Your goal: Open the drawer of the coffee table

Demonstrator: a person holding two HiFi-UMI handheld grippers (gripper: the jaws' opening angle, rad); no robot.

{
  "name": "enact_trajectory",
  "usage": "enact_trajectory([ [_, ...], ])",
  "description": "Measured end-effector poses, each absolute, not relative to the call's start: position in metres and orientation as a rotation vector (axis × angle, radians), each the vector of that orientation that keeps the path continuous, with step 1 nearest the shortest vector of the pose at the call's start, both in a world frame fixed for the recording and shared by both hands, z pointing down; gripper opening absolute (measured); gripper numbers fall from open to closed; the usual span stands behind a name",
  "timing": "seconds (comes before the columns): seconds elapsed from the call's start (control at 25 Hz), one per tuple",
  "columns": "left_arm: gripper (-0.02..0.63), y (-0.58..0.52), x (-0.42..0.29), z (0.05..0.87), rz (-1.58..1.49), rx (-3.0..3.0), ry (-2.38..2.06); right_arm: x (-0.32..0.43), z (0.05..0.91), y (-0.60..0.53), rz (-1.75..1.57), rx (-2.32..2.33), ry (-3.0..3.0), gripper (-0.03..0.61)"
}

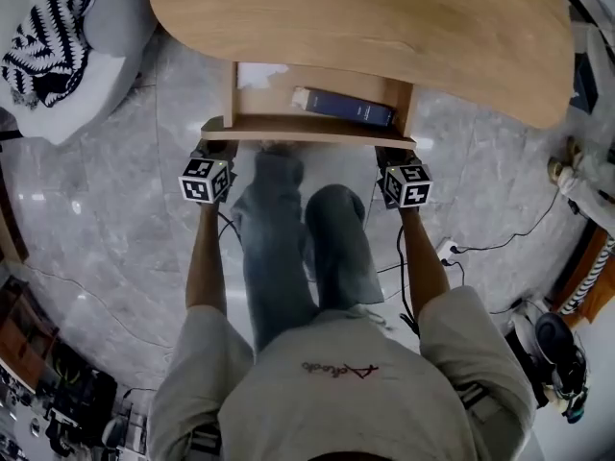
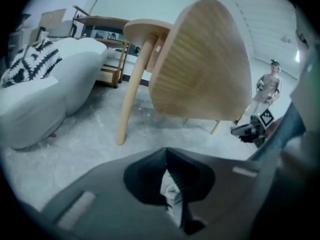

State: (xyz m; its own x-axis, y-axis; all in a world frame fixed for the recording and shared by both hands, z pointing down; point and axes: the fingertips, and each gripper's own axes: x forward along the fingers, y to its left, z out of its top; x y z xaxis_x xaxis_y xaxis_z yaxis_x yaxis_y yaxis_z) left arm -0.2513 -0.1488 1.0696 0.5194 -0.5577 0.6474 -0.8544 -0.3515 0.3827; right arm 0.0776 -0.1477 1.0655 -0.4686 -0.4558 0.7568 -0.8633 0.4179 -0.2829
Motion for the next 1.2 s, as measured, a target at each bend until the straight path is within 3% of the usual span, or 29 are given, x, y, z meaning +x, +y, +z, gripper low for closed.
enact_trajectory([
  [0.56, 0.000, -0.110, -0.274, 0.896, 0.614, 1.875, -1.159, 0.066, 0.891, -0.112, 1.004, 0.979, -1.947, 0.005],
  [1.2, 0.000, -0.174, -0.237, 0.578, 0.524, 2.105, -1.237, 0.015, 0.589, -0.214, 0.757, 1.087, -2.249, 0.003],
])
